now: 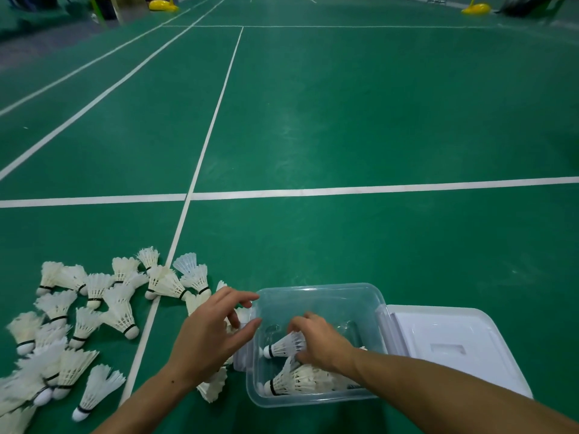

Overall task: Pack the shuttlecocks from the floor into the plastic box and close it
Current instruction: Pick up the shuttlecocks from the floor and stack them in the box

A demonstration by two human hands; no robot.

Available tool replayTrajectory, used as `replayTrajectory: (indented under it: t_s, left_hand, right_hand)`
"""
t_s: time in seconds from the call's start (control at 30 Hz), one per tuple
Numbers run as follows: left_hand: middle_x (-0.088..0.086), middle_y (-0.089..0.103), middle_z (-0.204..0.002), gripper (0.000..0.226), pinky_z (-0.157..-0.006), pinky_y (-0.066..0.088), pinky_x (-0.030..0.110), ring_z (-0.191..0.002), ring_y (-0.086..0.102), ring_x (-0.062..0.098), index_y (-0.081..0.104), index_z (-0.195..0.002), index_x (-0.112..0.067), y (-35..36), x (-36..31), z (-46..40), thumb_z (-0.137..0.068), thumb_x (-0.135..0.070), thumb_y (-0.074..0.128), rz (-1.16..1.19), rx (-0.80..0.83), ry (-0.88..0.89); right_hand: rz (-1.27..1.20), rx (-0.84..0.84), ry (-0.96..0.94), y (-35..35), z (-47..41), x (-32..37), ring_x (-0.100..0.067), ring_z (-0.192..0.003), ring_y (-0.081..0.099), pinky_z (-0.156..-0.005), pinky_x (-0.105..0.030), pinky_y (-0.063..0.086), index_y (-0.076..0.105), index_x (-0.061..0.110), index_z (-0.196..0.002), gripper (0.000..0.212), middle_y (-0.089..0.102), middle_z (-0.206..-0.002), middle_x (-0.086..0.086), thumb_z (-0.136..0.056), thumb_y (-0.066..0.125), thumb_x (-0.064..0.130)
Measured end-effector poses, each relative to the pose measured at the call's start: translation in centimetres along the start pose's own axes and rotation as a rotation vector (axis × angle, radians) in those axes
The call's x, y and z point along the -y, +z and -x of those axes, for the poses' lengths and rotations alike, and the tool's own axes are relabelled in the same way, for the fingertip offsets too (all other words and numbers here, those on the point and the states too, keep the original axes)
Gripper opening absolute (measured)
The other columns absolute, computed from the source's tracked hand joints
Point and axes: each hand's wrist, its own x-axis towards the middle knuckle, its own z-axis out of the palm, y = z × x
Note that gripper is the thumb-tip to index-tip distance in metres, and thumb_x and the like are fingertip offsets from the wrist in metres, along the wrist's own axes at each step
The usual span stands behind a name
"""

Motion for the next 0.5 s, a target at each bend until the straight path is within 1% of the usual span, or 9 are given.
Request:
replayTrajectory:
  t_s: [0.13, 0.27, 0.33, 0.4, 0.43, 0.5]
  left_hand:
    - [-0.025, 0.063, -0.107, 0.037, -0.067, 0.06, 0.031, -0.075, 0.068, 0.005, 0.067, -0.122, -0.04, 0.1, -0.1, 0.1, -0.09, -0.058, 0.068, 0.011, 0.02, -0.003]
    - [-0.025, 0.063, -0.109, 0.037, -0.068, 0.061, 0.032, -0.076, 0.069, 0.005, 0.065, -0.123, -0.043, 0.1, 0.1, 0.2, -0.089, -0.057, 0.069, 0.031, 0.03, 0.0]
    - [-0.026, 0.063, -0.109, 0.04, -0.069, 0.061, 0.031, -0.076, 0.069, 0.006, 0.064, -0.125, -0.042, 0.1, 0.1, 0.2, -0.088, -0.056, 0.07, 0.039, 0.04, 0.001]
    - [-0.025, 0.063, -0.11, 0.043, -0.07, 0.061, 0.031, -0.076, 0.069, 0.007, 0.065, -0.126, -0.04, 0.1, 0.0, 0.3, -0.086, -0.056, 0.071, 0.058, 0.05, 0.003]
    - [-0.024, 0.063, -0.112, 0.045, -0.071, 0.061, 0.031, -0.076, 0.069, 0.008, 0.065, -0.127, -0.04, 0.2, -0.1, 0.3, -0.085, -0.055, 0.072, 0.071, 0.055, 0.005]
    - [-0.023, 0.062, -0.116, 0.048, -0.076, 0.061, 0.033, -0.079, 0.069, 0.009, 0.065, -0.128, -0.039, 0.2, -0.3, 0.3, -0.083, -0.054, 0.075, 0.092, 0.063, 0.017]
  right_hand:
    - [-0.077, 0.01, 0.03, 0.2, -0.5, -0.1, -0.02, -0.113, 0.059, -0.098, -0.029, 0.056, 0.061, 0.024, -0.133, 0.057, 0.056, -0.132, 0.0, -0.083, 0.087, 0.018]
    - [-0.15, 0.022, 0.029, 0.1, -0.6, -0.6, -0.014, -0.107, 0.06, -0.078, -0.017, 0.056, 0.058, 0.023, -0.138, 0.062, 0.053, -0.127, 0.005, -0.083, 0.086, 0.015]
    - [-0.179, 0.021, 0.029, 0.1, -0.4, -0.8, -0.013, -0.106, 0.061, -0.073, -0.014, 0.055, 0.056, 0.022, -0.138, 0.064, 0.052, -0.126, 0.007, -0.083, 0.087, 0.015]
    - [-0.203, 0.012, 0.032, -0.2, -0.2, -1.0, -0.012, -0.106, 0.061, -0.073, -0.013, 0.055, 0.056, 0.02, -0.139, 0.065, 0.051, -0.125, 0.007, -0.083, 0.087, 0.015]
    - [-0.22, 0.009, 0.033, -0.4, -0.1, -1.1, -0.012, -0.105, 0.062, -0.076, -0.014, 0.056, 0.055, 0.02, -0.139, 0.066, 0.051, -0.126, 0.006, -0.082, 0.088, 0.016]
    - [-0.245, 0.004, 0.029, -1.0, 0.5, -1.1, -0.012, -0.108, 0.062, -0.089, -0.019, 0.057, 0.054, 0.022, -0.14, 0.069, 0.051, -0.131, 0.006, -0.081, 0.09, 0.022]
